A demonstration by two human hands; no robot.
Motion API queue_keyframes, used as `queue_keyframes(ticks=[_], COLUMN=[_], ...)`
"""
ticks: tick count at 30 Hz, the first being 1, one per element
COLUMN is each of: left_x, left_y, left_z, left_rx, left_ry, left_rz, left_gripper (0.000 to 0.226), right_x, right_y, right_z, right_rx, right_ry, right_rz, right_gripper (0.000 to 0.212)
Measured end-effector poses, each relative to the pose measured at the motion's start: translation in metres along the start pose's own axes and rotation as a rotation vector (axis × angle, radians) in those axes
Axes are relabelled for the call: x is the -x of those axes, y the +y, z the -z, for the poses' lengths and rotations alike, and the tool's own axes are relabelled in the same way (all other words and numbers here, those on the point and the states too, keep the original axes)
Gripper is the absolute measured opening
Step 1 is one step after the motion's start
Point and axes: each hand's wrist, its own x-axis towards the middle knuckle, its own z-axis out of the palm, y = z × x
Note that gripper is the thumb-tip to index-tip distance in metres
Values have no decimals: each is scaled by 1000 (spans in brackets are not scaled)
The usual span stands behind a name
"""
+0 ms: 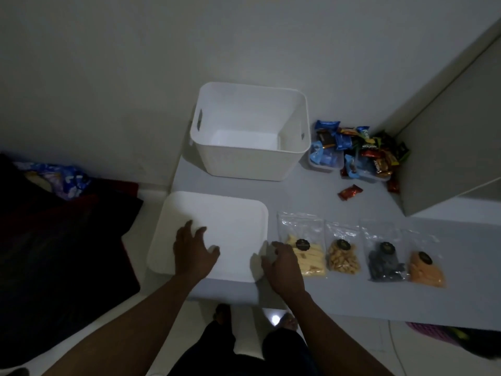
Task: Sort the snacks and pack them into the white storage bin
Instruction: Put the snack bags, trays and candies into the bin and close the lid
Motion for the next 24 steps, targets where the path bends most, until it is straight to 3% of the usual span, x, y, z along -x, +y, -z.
queue_keyframes(ticks=[4,7,12,18,24], left_x=[9,25,59,73,70], left_y=[82,144,206,219,219], left_z=[-22,-47,-90,-116,-123], left_rx=[114,124,58,12,35], left_ry=[-84,-178,-224,-277,-218], left_rz=[-166,-231,-245,-107,-91], left_gripper=[64,68,82,96,92], right_x=[-12,-22,-33,-40,-44], right_y=[31,71,130,155,171], right_z=[52,95,141,142,131], right_rx=[-91,-50,192,147,128], right_ry=[202,246,132,-113,-95], right_rz=[-47,-84,-148,-131,-37], right_gripper=[47,48,62,89,75])
